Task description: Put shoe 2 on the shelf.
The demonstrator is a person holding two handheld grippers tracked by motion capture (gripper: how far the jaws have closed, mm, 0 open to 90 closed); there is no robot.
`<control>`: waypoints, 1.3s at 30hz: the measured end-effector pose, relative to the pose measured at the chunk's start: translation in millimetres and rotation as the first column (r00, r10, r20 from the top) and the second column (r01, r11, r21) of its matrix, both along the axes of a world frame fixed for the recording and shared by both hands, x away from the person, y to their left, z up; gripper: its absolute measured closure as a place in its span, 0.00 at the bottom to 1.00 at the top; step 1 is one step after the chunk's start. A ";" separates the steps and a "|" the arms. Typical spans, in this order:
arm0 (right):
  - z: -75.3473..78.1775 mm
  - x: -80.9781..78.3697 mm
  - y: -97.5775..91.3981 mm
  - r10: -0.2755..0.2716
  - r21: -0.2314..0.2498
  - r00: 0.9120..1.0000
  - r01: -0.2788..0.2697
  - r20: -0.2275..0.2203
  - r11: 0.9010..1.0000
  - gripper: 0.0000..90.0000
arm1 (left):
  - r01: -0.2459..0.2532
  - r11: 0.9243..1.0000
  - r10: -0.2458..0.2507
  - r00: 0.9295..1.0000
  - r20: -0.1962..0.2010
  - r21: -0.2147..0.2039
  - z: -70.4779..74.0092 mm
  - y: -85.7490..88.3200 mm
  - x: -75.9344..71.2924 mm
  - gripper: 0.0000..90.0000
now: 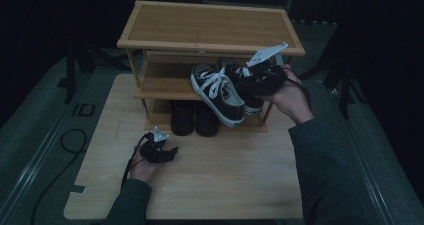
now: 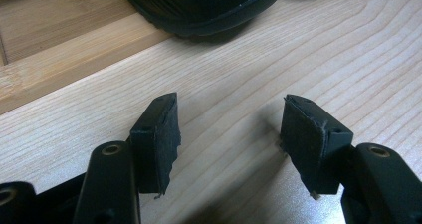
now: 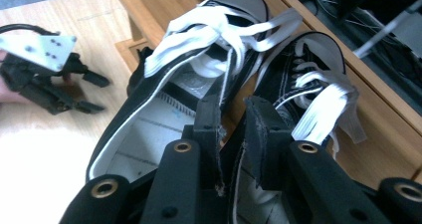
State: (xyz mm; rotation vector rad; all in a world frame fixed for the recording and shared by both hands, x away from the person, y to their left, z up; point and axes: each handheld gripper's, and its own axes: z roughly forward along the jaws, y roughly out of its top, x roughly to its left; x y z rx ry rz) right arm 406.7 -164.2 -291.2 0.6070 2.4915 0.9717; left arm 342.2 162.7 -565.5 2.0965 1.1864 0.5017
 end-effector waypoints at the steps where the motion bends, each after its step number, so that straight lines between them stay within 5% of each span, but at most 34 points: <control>1: 0.1 -0.4 -1.0 0.004 0.004 1.000 -0.004 -0.004 1.000 0.85 | -0.001 1.000 0.001 1.000 0.000 0.001 0.0 -0.1 0.0 0.45; 8: 0.0 -1.0 -8.0 0.037 0.035 0.999 -0.037 -0.019 0.999 0.89 | -0.012 1.000 0.012 1.000 -0.004 -0.001 0.5 -1.3 -0.6 0.46; 17: -2.5 -4.3 -17.0 0.072 0.062 0.997 -0.071 -0.014 0.996 0.96 | -0.022 1.000 0.022 0.999 -0.036 -0.011 4.9 2.1 -0.2 0.60; 28: -5.8 -10.3 -29.0 0.093 0.100 0.995 -0.090 -0.023 0.991 1.00 | 0.002 0.998 -0.004 1.000 -0.028 -0.063 20.8 2.2 0.1 0.63; 39: -12.6 -19.5 -33.0 0.110 0.089 0.994 -0.108 -0.012 0.990 1.00 | 0.017 0.997 -0.017 1.000 0.002 -0.082 38.0 6.6 -0.2 0.66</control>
